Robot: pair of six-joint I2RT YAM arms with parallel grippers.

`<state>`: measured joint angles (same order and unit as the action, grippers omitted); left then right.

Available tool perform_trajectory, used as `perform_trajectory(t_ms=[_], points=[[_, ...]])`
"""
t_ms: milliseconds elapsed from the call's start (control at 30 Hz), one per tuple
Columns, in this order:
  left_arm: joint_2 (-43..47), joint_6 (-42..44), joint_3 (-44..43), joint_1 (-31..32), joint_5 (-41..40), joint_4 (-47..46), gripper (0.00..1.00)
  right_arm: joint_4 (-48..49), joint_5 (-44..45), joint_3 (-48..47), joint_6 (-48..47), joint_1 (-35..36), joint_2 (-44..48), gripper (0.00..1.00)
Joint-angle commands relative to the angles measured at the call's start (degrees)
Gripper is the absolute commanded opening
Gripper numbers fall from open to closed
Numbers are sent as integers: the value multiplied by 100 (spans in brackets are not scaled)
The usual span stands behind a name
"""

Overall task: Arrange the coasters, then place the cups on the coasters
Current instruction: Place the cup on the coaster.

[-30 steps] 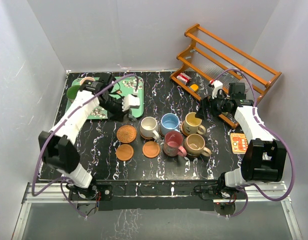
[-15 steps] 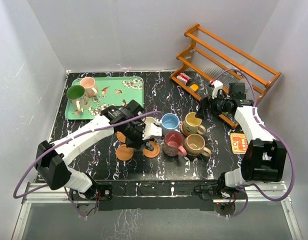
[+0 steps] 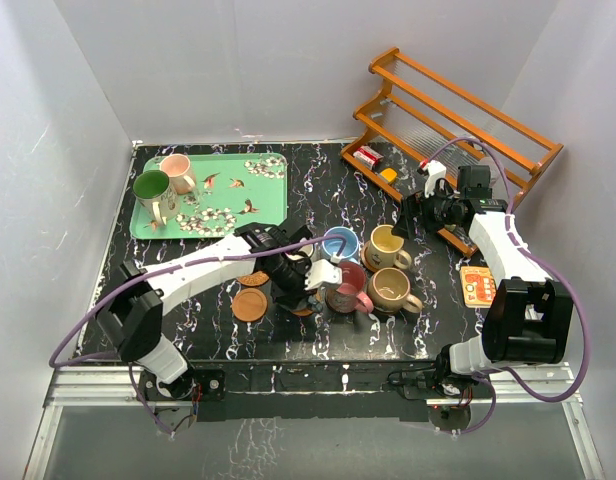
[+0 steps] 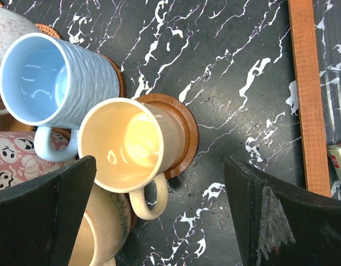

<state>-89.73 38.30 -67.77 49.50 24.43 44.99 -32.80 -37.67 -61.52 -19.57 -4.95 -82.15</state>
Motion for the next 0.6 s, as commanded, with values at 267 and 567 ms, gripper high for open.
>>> perform_trajectory(t_ms=[267,567], points=[[-240,92,-223,69,382,-229,0,186,-39,-247,-99,-26,28,98],[-339,-59,-246,156,449,-357,0,161,-56,-247,-108,-28,-20,98]])
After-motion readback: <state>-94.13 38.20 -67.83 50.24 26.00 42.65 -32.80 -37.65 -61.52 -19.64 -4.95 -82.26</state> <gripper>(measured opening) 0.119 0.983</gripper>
